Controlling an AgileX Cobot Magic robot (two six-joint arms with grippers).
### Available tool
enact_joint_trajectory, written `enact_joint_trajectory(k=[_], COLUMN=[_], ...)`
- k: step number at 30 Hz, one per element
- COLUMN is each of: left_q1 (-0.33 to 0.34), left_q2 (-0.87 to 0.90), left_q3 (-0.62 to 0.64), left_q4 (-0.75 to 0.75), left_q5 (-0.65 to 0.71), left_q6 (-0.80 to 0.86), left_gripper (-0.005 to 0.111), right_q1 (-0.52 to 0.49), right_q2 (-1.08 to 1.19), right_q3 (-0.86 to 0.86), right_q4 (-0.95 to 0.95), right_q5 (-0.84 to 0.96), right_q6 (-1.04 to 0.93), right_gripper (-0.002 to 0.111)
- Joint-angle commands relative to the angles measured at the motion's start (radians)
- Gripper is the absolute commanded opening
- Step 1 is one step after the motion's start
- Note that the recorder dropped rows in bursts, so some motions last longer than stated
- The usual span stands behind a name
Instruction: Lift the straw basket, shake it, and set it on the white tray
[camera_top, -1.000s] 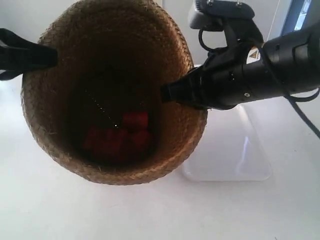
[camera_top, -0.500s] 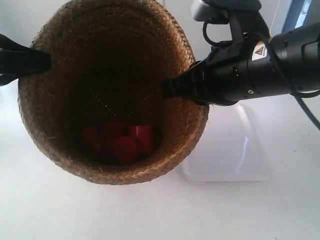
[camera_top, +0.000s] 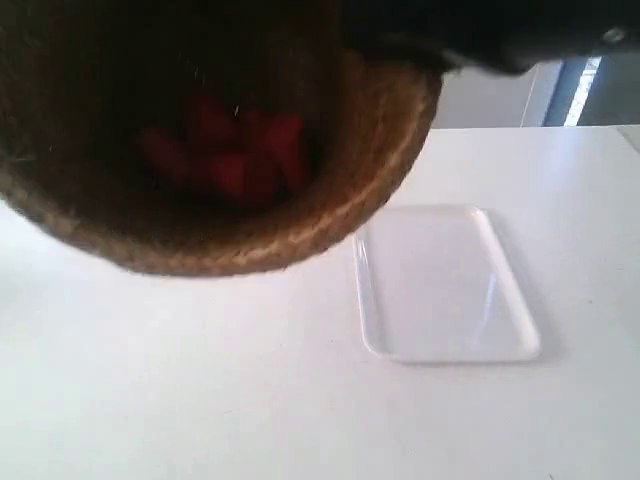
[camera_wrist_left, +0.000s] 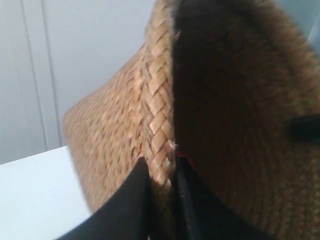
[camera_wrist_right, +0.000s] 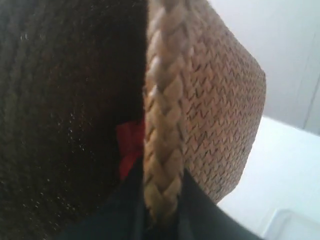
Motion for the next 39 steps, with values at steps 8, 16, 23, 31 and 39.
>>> enact_joint_trajectory(k=[8, 16, 23, 31, 39], left_q1=[-0.016, -0.016, -0.016, -0.016, -0.016], left_q2=[0.160, 0.155, 0.210, 0.268, 0.268], left_q3=[0.099, 0.099, -0.057, -0.164, -0.070], left_q4=[0.041, 0.045, 0.048, 0.070, 0.102], left_q5=[0.008, 0.017, 0.113, 0.218, 0.210], left_q6=[-0.115, -0.044, -0.062, -0.086, -0.109], left_gripper=[0.000, 0.000, 0.000, 0.000, 0.000], right_q1=[-0.033, -0.033, -0.068, -0.083, -0.083], right_q2=[0.180, 0.178, 0.192, 0.205, 0.205], right_q3=[0.054, 0.054, -0.104, -0.160, -0.047], right_q4=[-0.053, -0.055, -0.116, -0.096, -0.096], right_q5=[0.038, 0.084, 0.241, 0.307, 0.242], right_q6=[0.064, 0.058, 0.027, 0.068, 0.074], right_gripper=[0.000, 0.000, 0.000, 0.000, 0.000])
